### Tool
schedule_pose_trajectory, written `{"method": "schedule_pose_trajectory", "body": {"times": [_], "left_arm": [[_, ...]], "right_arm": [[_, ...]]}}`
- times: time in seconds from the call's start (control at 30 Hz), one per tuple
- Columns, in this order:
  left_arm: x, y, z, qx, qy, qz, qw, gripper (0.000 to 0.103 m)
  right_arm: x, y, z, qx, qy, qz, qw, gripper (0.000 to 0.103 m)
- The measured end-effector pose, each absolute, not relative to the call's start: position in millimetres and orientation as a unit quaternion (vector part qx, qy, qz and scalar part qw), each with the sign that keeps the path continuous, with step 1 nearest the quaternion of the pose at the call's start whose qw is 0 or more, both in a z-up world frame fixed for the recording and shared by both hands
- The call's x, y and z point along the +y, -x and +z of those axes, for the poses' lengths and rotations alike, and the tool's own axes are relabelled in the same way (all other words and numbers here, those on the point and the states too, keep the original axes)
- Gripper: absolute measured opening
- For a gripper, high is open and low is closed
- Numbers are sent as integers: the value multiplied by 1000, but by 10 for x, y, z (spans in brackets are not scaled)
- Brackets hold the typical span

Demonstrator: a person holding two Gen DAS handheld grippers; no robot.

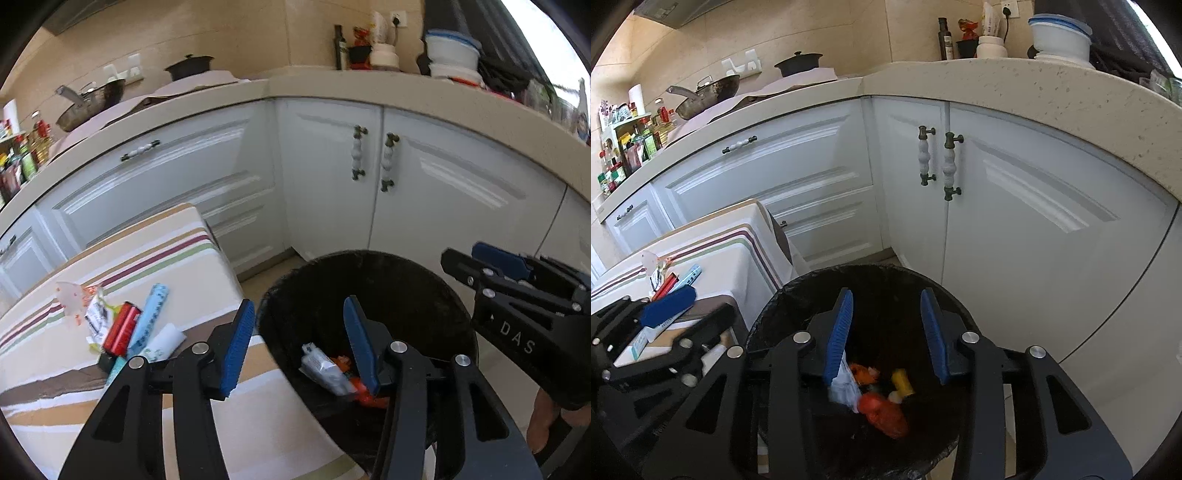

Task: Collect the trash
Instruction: 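Return the right gripper to the table and grasp the white green-lettered tube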

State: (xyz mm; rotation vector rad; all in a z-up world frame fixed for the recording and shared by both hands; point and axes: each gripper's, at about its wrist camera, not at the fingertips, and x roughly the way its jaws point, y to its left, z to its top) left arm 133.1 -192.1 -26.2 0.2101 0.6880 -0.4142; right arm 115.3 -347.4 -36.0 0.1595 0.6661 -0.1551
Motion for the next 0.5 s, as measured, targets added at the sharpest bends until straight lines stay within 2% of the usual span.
{"method": "schedule_pose_trajectory", "body": {"times": [0.5], "left_arm": [[-869, -1104, 69, 293, -43, -95, 950, 62]], "right_arm": [[-2682, -1196, -153, 318, -53, -9, 947, 38]]}}
